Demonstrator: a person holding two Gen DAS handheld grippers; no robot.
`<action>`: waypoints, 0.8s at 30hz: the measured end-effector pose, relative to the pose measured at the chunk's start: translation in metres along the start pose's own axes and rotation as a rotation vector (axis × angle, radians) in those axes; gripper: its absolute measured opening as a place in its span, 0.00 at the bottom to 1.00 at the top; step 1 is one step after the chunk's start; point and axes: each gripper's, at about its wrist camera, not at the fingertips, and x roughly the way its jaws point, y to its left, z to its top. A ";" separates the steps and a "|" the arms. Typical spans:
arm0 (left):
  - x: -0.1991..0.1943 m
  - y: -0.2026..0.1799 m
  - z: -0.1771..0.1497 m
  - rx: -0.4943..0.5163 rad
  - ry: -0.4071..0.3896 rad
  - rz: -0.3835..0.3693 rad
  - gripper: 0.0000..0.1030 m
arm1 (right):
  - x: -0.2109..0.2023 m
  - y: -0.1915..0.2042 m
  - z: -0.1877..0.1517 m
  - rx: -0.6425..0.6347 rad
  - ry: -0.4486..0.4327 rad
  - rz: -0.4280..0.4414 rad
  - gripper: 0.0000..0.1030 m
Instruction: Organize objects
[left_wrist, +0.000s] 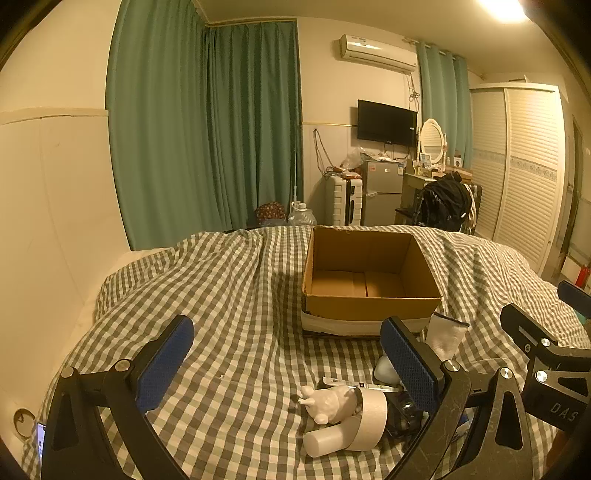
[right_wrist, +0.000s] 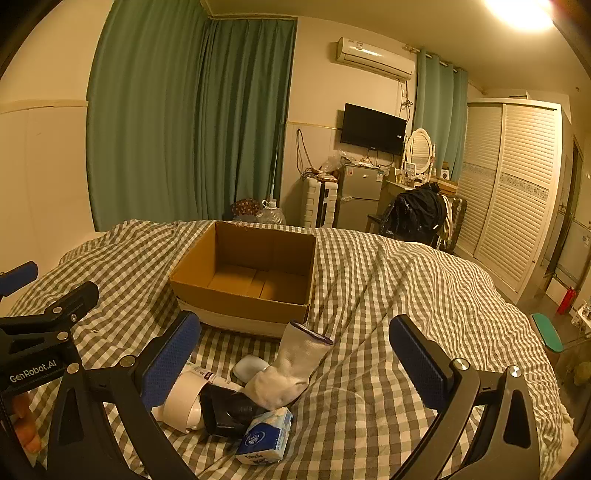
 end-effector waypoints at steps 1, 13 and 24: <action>0.000 0.000 0.000 0.000 0.000 0.000 1.00 | 0.000 0.000 0.000 0.000 0.000 0.000 1.00; 0.000 -0.001 0.001 0.003 -0.002 0.001 1.00 | 0.000 -0.001 0.003 -0.005 -0.003 -0.002 1.00; -0.002 -0.002 0.000 0.011 -0.011 0.013 1.00 | -0.004 0.002 0.004 -0.017 -0.010 0.008 1.00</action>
